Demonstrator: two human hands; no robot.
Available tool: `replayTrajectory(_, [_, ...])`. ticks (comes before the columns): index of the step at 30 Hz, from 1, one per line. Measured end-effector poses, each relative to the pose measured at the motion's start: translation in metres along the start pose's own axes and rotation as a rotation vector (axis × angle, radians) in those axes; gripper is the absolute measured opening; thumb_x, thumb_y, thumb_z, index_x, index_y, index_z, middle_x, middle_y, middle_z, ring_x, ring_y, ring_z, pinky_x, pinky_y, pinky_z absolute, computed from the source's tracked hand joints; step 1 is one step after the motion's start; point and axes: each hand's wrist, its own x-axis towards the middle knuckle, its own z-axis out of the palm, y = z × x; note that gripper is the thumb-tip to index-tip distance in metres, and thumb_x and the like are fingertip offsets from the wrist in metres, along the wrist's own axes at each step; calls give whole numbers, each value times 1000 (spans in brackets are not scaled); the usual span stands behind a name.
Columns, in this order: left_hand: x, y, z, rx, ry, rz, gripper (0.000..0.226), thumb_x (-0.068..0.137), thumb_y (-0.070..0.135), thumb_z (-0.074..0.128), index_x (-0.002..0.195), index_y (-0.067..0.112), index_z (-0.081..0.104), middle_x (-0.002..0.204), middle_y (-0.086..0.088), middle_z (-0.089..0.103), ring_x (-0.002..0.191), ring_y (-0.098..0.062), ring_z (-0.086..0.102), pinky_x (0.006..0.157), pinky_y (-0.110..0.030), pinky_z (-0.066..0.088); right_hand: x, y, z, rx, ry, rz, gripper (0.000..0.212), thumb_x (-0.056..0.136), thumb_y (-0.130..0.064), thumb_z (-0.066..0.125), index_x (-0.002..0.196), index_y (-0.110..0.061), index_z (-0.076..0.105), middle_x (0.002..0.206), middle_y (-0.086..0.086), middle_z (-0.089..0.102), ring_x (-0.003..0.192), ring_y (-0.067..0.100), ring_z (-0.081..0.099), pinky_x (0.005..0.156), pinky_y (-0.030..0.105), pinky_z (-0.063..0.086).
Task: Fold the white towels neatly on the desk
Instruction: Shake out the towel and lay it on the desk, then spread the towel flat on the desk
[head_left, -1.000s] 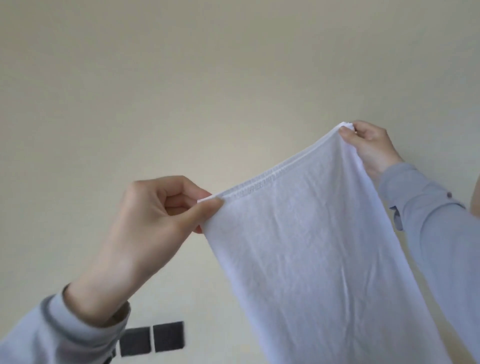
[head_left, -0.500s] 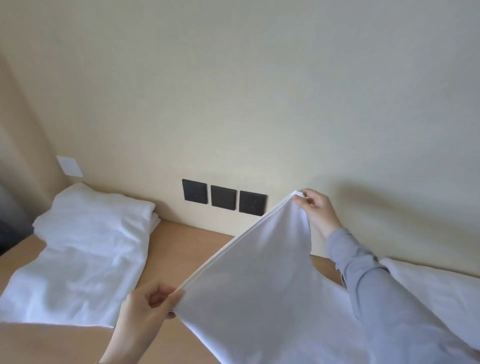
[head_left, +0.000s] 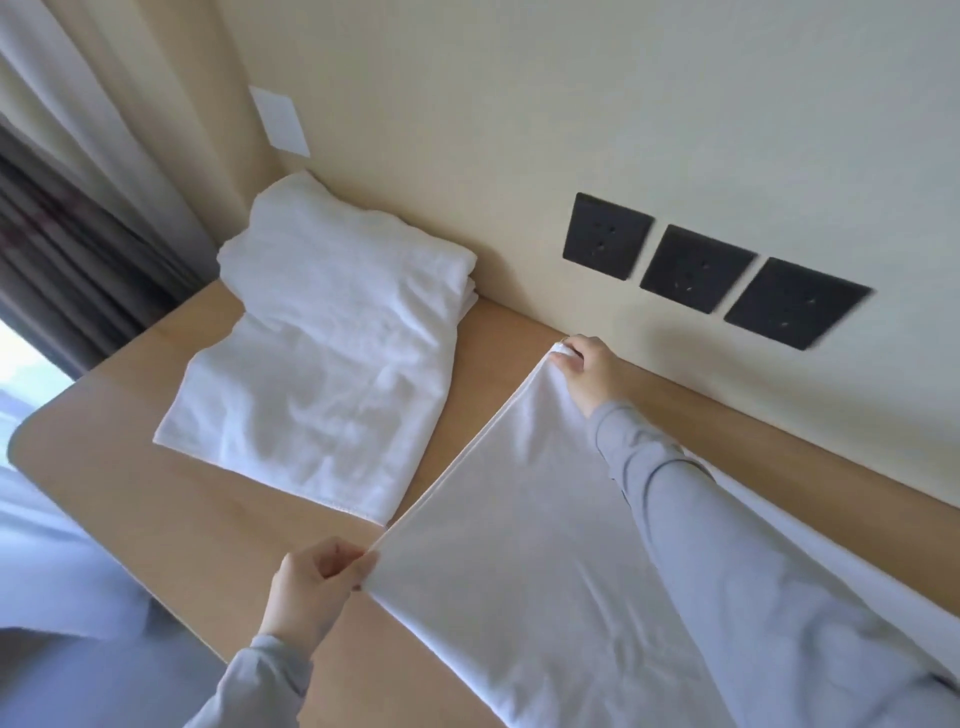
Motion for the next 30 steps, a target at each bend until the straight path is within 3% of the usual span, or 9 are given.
replayTrajectory(5, [6,-24,-14,163,-37,-74,20,77,7,74,60,17,72,58,-2,69,60,-19,59,68,-29,45,18,20,48,-161,-99,10,18,91,-22,53,104,-13,62,101,3,63,96,23,57,74,24,35])
replayTrajectory(8, [6,-27,-26,413,-50,-62,19,73,14,77,59,23,69,58,6,67,65,-15,61,61,-11,41,17,25,68,-317,-148,-93,19,89,-27,59,100,-12,62,100,6,65,93,26,58,81,33,44])
replayTrajectory(10, [6,-27,-28,607,-78,-24,22,75,11,74,60,24,64,69,6,63,71,-17,58,65,-16,42,12,28,76,-396,-139,-165,23,87,-28,62,99,-9,59,98,7,62,92,27,55,83,40,43])
replayTrajectory(13, [4,-23,-11,871,71,271,11,80,5,60,85,8,69,91,-8,59,83,-34,58,71,-39,48,3,27,82,-593,-91,-244,26,91,-29,56,107,-9,54,110,7,55,101,26,50,91,39,38])
replayTrajectory(15, [-2,-22,18,896,113,552,29,87,19,47,103,5,67,103,-14,64,86,-35,61,71,-42,49,-12,19,82,-623,-20,-313,24,95,-21,50,114,-7,54,120,8,54,108,28,50,97,41,36])
replayTrajectory(17, [-7,-19,47,917,-35,720,51,95,36,31,120,4,62,126,-15,60,115,-30,53,97,-39,39,-44,13,85,-529,21,-504,24,93,-9,49,113,-2,60,122,12,58,112,30,55,98,46,39])
replayTrajectory(21, [3,-30,59,963,-161,655,68,95,52,21,132,1,49,142,-11,44,144,-13,12,108,-36,24,-132,34,92,-454,-379,-926,41,99,-25,37,131,-5,52,140,9,49,136,22,37,112,45,28])
replayTrajectory(23, [8,-39,56,969,-157,653,70,95,54,21,134,2,46,144,-10,42,145,-12,10,109,-36,24,-144,50,89,-562,-548,-1022,51,99,-35,37,143,-9,36,151,5,33,143,19,22,114,47,26])
replayTrajectory(30, [10,-49,56,968,-138,664,72,93,56,26,144,6,31,153,-5,28,142,-18,23,111,-39,23,-50,62,68,-831,-523,-923,60,96,-47,31,148,-19,22,155,0,23,143,18,18,115,53,12])
